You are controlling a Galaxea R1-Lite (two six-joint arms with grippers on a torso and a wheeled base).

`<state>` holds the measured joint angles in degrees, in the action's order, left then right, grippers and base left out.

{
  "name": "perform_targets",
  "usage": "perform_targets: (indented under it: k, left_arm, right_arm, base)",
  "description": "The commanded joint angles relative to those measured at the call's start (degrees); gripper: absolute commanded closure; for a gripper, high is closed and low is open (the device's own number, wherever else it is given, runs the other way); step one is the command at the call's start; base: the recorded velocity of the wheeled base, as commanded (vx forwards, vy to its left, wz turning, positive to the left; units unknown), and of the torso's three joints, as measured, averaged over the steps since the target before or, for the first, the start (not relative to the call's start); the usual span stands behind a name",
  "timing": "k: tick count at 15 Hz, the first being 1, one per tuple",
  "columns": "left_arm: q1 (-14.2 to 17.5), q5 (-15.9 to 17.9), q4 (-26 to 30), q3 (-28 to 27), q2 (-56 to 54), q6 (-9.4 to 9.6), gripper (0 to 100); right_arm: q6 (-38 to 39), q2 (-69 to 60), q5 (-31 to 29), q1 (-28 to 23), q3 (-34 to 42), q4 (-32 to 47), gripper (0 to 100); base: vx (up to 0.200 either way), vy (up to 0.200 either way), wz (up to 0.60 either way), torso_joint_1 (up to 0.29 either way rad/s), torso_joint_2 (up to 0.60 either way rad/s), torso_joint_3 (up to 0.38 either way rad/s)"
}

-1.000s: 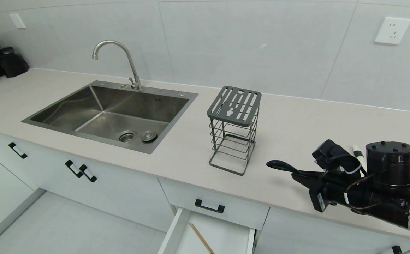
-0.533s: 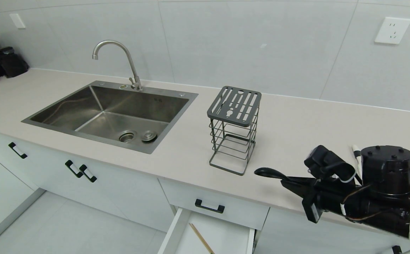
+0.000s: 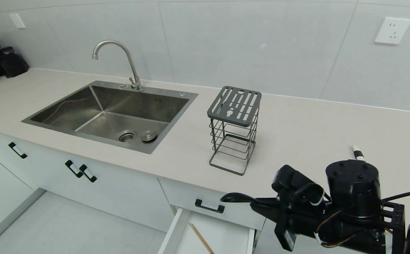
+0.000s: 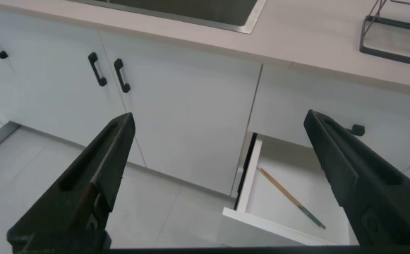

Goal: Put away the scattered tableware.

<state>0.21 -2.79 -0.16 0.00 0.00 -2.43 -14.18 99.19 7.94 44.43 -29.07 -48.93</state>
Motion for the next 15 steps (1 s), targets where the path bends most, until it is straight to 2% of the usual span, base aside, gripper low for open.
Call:
perform_targets:
  k: [1,3,5,10,15]
  left_arm:
    - [0.1,0.0,0.0,0.0,0.0,-0.04,0]
    - [0.1,0.0,0.0,0.0,0.0,-0.04,0]
    - [0.1,0.0,0.0,0.0,0.0,-0.04,0]
    - [0.1,0.0,0.0,0.0,0.0,-0.04,0]
    - [0.0,0.0,0.0,0.0,0.0,-0.04,0]
  right_arm:
    - [1.1,2.8,0.1,2.9,-1.9,0.0,100]
    - [3.3,4.2,0.1,4.4,-3.6,0.1,100]
    - [9.7,5.6,0.0,8.5,-5.7,-0.1,100]
    - [10.0,8.1,0.1,10.5,-15.0,2.8,100]
    - [10.0,8.2,-0.4,11.2,-16.5,3.3,100]
  base:
    - [0.0,0.0,0.0,0.0,0.0,0.0]
    - [0.0,0.0,0.0,0.0,0.0,0.0]
    - [0.0,0.0,0.0,0.0,0.0,0.0]
    - [0.0,0.0,0.0,0.0,0.0,0.0]
    - [0.0,0.0,0.0,0.0,0.0,0.0]
